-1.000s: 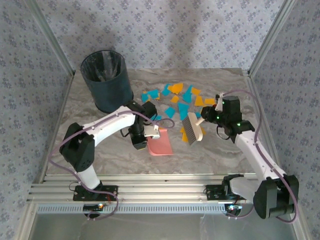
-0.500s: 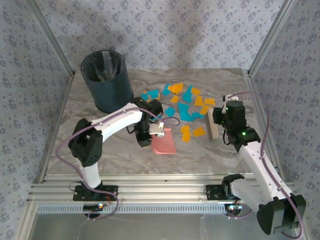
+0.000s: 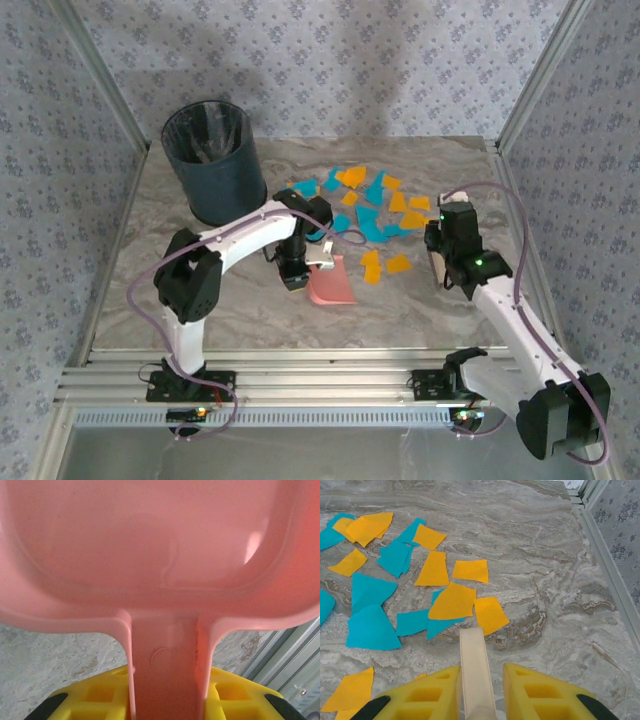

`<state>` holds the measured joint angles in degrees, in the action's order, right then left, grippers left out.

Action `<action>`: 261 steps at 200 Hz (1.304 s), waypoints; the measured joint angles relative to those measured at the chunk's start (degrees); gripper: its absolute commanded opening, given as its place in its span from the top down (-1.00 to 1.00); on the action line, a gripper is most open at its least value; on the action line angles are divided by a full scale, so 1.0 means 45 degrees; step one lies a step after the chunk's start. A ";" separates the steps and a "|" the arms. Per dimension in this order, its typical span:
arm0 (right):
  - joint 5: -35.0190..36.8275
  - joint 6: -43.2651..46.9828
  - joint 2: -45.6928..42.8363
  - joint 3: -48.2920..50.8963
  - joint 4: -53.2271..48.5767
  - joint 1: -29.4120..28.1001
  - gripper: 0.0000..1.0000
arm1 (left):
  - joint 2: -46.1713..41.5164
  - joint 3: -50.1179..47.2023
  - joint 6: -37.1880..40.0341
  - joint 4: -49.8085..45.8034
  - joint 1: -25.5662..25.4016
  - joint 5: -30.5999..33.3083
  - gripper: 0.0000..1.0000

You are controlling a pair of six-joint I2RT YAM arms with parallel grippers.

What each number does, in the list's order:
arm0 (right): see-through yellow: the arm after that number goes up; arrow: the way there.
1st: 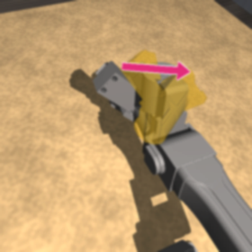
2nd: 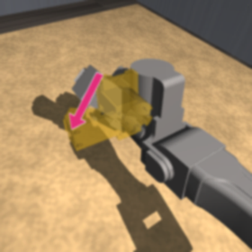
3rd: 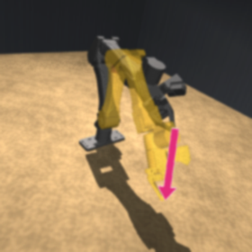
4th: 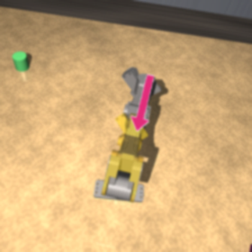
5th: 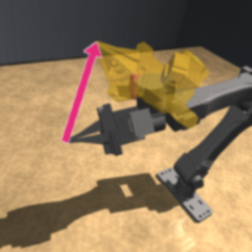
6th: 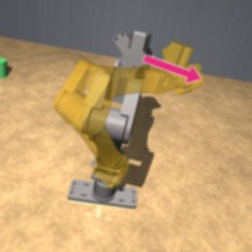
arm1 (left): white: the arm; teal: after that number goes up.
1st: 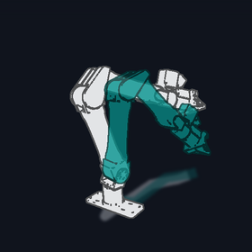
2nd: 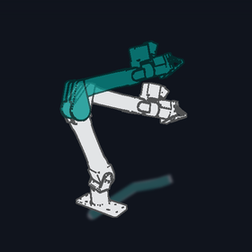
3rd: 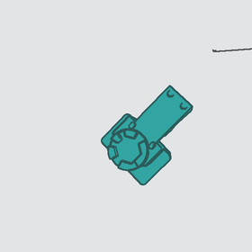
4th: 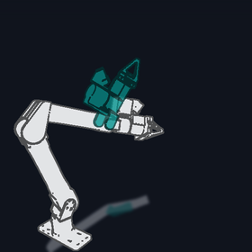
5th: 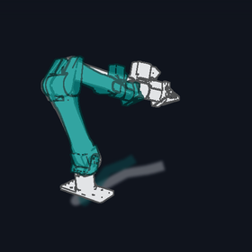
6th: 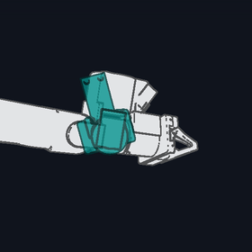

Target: Sweep away the paper scraps from the table

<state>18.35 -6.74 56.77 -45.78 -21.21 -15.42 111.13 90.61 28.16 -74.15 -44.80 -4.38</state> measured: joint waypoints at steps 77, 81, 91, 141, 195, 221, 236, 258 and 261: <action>0.0097 0.0073 0.0831 0.0019 0.0267 -0.0806 1.00 | 0.0578 0.0602 -0.0136 -0.0287 0.0000 0.0097 1.00; 0.0097 0.0068 0.0845 0.0029 0.0287 -0.0850 1.00 | 0.0593 0.0602 -0.0141 -0.0287 0.0000 0.0092 1.00; 0.0087 0.0063 0.0879 0.0083 0.0345 -0.1010 1.00 | 0.0622 0.0602 -0.0170 -0.0301 0.0000 0.0107 1.00; -0.0170 0.0039 0.0991 0.0330 0.0816 -0.1462 1.00 | 0.0894 0.0743 -0.0175 -0.0296 0.0010 0.0141 1.00; -0.0840 0.0083 0.1263 0.0393 0.1205 -0.2127 1.00 | 0.1180 0.1112 -0.0287 -0.0355 0.0019 0.0136 1.00; -0.1044 0.0083 0.1350 0.0393 0.1355 -0.2453 1.00 | 0.1263 0.1190 -0.0335 -0.0393 0.0034 0.0131 1.00; -0.1175 0.0083 0.1423 0.0393 0.1452 -0.2652 1.00 | 0.1375 0.1282 -0.0384 -0.0427 0.0034 0.0136 1.00; -0.1379 0.0083 0.1554 0.0393 0.1535 -0.2953 1.00 | 0.1574 0.1443 -0.0423 -0.0461 0.0039 0.0136 1.00; -0.1399 0.0083 0.1564 0.0393 0.1545 -0.2992 1.00 | 0.1603 0.1462 -0.0423 -0.0466 0.0039 0.0136 1.00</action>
<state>12.05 -6.37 63.81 -44.01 -14.26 -28.88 118.34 97.19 26.26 -76.25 -44.62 -3.77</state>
